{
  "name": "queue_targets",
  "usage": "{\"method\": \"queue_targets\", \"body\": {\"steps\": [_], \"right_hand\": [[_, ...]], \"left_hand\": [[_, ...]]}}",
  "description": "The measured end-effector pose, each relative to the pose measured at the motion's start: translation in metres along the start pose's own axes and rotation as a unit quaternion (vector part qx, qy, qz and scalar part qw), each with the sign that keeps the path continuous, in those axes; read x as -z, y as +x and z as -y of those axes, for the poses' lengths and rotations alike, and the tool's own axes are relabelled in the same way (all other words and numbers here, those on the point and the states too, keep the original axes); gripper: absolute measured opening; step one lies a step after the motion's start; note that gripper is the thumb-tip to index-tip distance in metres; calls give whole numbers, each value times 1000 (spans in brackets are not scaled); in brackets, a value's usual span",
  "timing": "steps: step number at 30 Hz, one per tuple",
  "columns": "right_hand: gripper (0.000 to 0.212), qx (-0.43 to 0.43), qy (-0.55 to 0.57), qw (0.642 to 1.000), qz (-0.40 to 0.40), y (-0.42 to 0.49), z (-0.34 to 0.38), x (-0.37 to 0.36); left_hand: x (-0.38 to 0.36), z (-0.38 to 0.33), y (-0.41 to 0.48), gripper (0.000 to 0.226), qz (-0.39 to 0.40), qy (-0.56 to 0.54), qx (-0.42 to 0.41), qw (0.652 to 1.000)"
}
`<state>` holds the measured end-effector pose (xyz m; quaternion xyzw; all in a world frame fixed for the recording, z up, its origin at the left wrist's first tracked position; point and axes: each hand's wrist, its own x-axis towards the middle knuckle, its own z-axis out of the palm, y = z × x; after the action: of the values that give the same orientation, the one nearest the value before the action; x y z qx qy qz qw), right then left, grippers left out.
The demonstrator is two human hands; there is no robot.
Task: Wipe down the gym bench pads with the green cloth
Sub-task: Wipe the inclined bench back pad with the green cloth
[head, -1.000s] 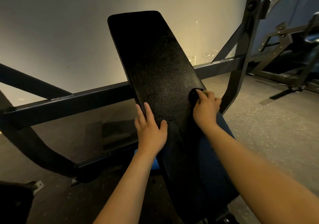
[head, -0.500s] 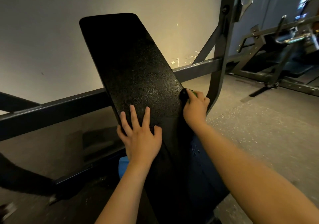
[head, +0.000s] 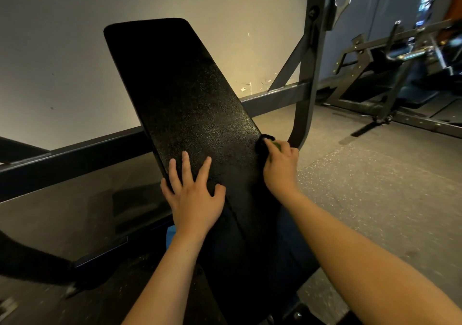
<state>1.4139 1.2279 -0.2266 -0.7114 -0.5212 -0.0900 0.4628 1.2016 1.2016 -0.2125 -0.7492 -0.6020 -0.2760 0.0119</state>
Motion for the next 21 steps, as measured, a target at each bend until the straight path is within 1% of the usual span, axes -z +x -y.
{"method": "queue_targets", "body": {"steps": [2, 3, 4, 5, 7, 8, 10, 12, 14, 15, 16, 17, 19, 21], "right_hand": [[45, -117, 19, 993, -5, 1, -7, 2], [44, -155, 27, 987, -8, -1, -4, 1], [44, -173, 26, 984, -15, -4, 3, 1], [45, -170, 21, 985, -24, -9, 12, -1], [48, -123, 26, 992, -32, -21, 31, -6], [50, -81, 38, 996, -22, -28, 43, -8], [53, 34, 47, 998, 15, -43, 64, -14], [51, 123, 52, 989, 60, -49, 73, -16], [49, 174, 34, 980, 93, -42, 61, -9], [49, 178, 11, 980, 90, -39, 50, -4], [50, 161, -11, 984, 79, -36, 37, 0], [50, 119, -16, 991, 63, -34, 24, 3], [49, 3, -2, 1000, 26, -31, 8, 9], [47, -104, 18, 994, 0, -30, 16, 9]], "left_hand": [[0, -1, -1, 67, 0, 5, -6, 1000], [0, -2, -1, 67, 1, 7, -8, 1000], [-1, -3, -2, 66, 0, 7, -9, 1000], [0, -3, -2, 66, -2, 7, -10, 1000], [0, -3, -3, 66, -4, 8, -13, 1000], [-1, -2, -4, 65, -4, 10, -13, 1000], [0, 0, -5, 65, -4, 12, -16, 1000], [1, 2, -6, 64, 0, 8, -20, 1000], [3, 4, -9, 65, 9, 0, -20, 1000], [3, 4, -12, 65, 15, -4, -20, 1000], [2, 5, -15, 65, 18, -11, -20, 1000], [1, 5, -18, 65, 19, -20, -22, 999], [-2, 4, -25, 65, 12, -30, -31, 999], [-6, 3, -29, 64, 4, -17, -39, 999]]}}
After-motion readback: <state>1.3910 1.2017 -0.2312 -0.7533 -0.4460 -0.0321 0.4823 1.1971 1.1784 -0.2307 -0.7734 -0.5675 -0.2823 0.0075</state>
